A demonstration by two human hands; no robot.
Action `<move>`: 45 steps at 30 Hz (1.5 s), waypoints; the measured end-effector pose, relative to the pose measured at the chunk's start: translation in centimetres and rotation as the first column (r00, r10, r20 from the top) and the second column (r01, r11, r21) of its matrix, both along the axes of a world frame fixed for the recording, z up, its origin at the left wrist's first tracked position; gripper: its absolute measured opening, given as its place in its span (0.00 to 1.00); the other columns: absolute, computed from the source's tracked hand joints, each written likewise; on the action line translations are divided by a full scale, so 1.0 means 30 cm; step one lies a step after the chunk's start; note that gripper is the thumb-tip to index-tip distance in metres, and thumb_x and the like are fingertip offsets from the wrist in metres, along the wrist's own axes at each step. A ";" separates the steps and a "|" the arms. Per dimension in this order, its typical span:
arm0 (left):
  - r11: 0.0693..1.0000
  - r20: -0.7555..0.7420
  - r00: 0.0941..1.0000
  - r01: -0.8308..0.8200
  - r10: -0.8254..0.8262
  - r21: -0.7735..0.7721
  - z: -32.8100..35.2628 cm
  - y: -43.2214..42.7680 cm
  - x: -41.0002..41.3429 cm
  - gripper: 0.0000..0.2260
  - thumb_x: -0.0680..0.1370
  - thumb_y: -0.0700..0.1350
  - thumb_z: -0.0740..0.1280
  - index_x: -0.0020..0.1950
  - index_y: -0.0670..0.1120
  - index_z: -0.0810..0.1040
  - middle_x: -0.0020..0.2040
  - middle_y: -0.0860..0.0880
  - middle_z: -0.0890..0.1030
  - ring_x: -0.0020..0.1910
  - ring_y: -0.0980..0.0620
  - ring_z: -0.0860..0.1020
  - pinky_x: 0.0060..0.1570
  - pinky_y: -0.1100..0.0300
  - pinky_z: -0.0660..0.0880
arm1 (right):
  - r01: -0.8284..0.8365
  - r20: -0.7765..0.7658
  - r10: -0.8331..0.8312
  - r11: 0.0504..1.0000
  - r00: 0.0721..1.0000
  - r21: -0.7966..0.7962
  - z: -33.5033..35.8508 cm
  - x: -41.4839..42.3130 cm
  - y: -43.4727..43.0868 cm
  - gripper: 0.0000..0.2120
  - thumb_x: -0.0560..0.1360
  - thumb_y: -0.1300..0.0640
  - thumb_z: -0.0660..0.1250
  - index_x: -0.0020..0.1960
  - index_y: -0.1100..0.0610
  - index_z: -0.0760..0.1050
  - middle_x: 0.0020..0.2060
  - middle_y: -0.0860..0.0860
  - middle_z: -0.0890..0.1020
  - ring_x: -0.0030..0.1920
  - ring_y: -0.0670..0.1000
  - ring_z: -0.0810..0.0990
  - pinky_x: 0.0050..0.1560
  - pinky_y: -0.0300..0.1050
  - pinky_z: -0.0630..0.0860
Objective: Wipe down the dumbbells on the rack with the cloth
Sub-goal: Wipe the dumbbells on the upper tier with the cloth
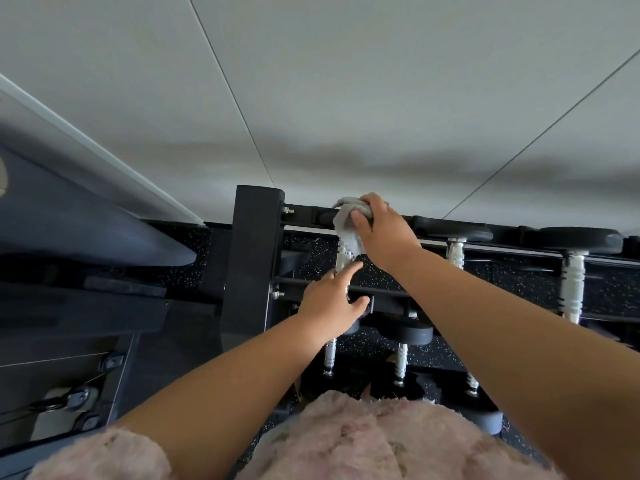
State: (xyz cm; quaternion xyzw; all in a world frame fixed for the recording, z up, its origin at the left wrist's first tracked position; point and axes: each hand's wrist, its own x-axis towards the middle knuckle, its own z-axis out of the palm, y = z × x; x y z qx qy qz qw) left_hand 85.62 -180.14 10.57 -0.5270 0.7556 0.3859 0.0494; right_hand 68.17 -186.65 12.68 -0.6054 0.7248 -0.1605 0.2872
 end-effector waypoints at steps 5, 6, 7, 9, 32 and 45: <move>0.991 0.060 0.992 -0.102 0.107 -0.083 -0.032 0.008 -0.041 0.26 0.80 0.55 0.68 0.74 0.59 0.61 0.63 0.47 0.74 0.53 0.43 0.80 0.52 0.49 0.78 | -0.293 -0.112 0.281 0.949 0.953 -0.120 0.056 0.135 -0.067 0.14 0.84 0.41 0.55 0.64 0.47 0.67 0.48 0.48 0.78 0.47 0.50 0.80 0.49 0.53 0.82; 0.992 0.069 0.993 -0.094 0.100 -0.085 -0.039 0.007 -0.038 0.23 0.80 0.55 0.67 0.72 0.59 0.63 0.62 0.47 0.73 0.51 0.44 0.80 0.51 0.50 0.78 | -0.350 -0.142 0.332 0.928 0.932 -0.127 0.064 0.150 -0.079 0.14 0.84 0.40 0.56 0.65 0.46 0.67 0.49 0.48 0.79 0.49 0.51 0.80 0.49 0.53 0.81; 0.992 0.072 0.993 -0.089 0.095 -0.092 -0.043 0.004 -0.036 0.20 0.80 0.55 0.67 0.70 0.59 0.66 0.61 0.47 0.73 0.50 0.45 0.79 0.51 0.50 0.77 | -0.384 -0.181 0.360 0.916 0.915 -0.116 0.067 0.153 -0.088 0.15 0.83 0.40 0.57 0.66 0.45 0.66 0.51 0.47 0.79 0.50 0.51 0.79 0.49 0.53 0.80; 0.992 0.073 0.994 -0.079 0.086 -0.094 -0.049 0.001 -0.032 0.19 0.80 0.56 0.67 0.70 0.59 0.69 0.60 0.48 0.74 0.47 0.46 0.78 0.51 0.51 0.77 | -0.415 -0.231 0.395 0.909 0.889 -0.042 0.058 0.123 -0.102 0.21 0.82 0.40 0.60 0.72 0.45 0.64 0.54 0.48 0.79 0.52 0.53 0.79 0.52 0.52 0.78; 0.992 0.017 0.997 -0.073 0.075 -0.102 -0.059 -0.005 -0.017 0.20 0.80 0.58 0.67 0.72 0.62 0.70 0.60 0.50 0.75 0.52 0.48 0.78 0.49 0.55 0.74 | -0.094 0.084 0.077 0.972 0.994 0.217 0.029 0.041 -0.155 0.16 0.83 0.37 0.56 0.56 0.49 0.73 0.43 0.49 0.80 0.40 0.50 0.81 0.39 0.49 0.83; 0.992 -0.001 0.998 -0.067 0.067 -0.109 -0.060 -0.015 0.000 0.17 0.81 0.56 0.67 0.69 0.61 0.73 0.60 0.50 0.76 0.47 0.49 0.78 0.47 0.56 0.76 | -0.157 0.196 0.129 0.979 0.972 0.132 0.050 0.044 -0.127 0.13 0.83 0.43 0.57 0.66 0.44 0.69 0.42 0.48 0.82 0.33 0.49 0.81 0.31 0.46 0.80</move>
